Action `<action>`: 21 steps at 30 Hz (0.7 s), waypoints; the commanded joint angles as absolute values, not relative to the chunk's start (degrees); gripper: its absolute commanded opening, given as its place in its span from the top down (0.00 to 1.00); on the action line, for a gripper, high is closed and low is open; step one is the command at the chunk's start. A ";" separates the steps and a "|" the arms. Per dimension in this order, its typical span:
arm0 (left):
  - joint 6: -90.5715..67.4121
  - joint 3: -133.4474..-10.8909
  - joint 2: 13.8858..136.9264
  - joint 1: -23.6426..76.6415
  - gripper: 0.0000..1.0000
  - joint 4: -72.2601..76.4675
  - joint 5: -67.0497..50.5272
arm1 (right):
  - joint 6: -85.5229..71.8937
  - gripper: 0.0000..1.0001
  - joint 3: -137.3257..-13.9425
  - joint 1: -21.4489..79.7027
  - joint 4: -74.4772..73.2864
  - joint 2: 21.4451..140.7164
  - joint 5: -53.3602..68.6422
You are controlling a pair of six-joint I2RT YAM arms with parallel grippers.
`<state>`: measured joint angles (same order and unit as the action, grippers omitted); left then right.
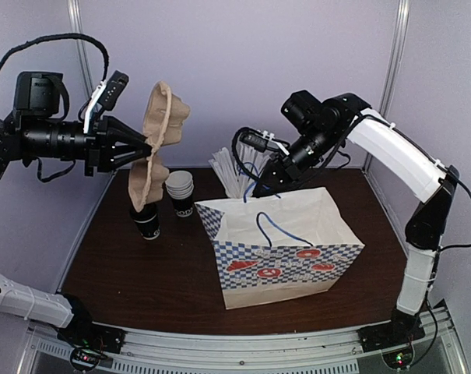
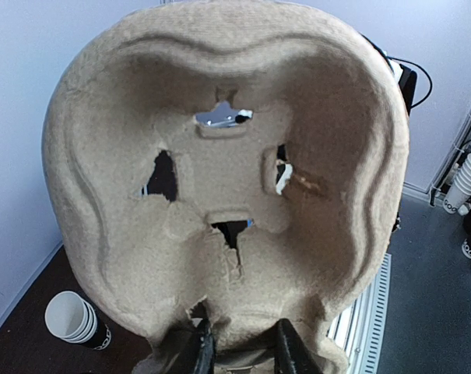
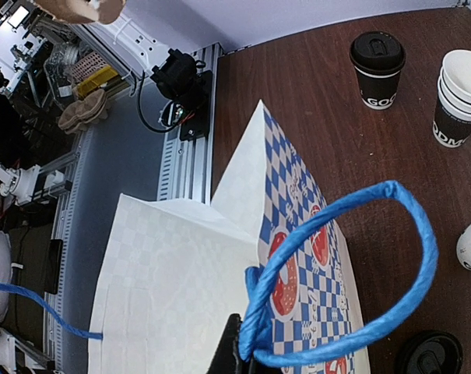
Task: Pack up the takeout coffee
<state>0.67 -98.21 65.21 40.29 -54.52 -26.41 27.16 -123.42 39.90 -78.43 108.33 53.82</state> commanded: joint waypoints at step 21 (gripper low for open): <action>-2.21 -107.90 83.51 47.97 0.73 -40.40 -40.08 | 26.83 0.34 -107.32 17.17 -73.13 81.04 62.83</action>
<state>-2.48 -103.48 79.53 45.30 -46.46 -36.62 26.39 -115.44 19.03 -76.12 86.59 59.42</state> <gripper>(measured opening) 0.277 0.655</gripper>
